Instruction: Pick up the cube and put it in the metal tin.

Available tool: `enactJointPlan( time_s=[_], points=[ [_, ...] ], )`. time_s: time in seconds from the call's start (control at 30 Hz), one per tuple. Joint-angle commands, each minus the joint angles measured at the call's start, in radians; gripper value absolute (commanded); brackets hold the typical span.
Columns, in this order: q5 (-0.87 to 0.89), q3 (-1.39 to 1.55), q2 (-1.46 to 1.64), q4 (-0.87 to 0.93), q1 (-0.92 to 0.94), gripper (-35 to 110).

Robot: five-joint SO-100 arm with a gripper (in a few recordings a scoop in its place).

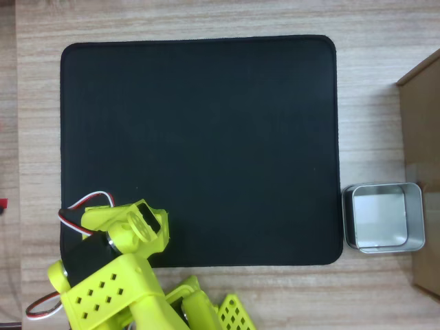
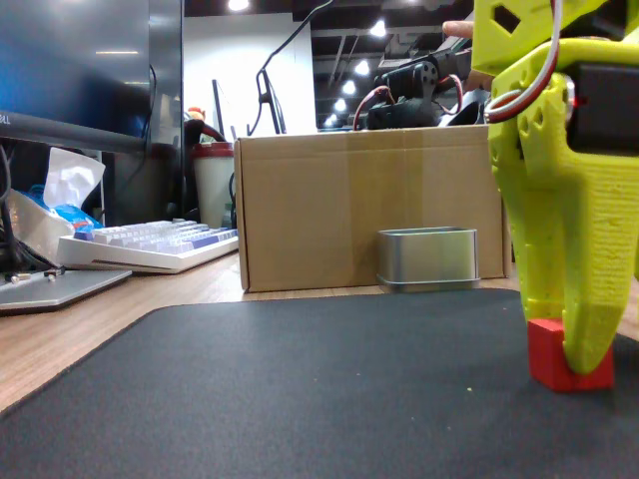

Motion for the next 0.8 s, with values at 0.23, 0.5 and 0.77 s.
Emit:
enactJointPlan(
  time_s=[0.23, 0.5, 0.77],
  points=[
    [0.02, 0.021, 0.034, -0.037, 0.034, 0],
    [0.166, -0.018, 0.173, -0.071, 0.13, 0],
    [0.278, -0.035, 0.353, -0.071, 0.238, 0]
  ],
)
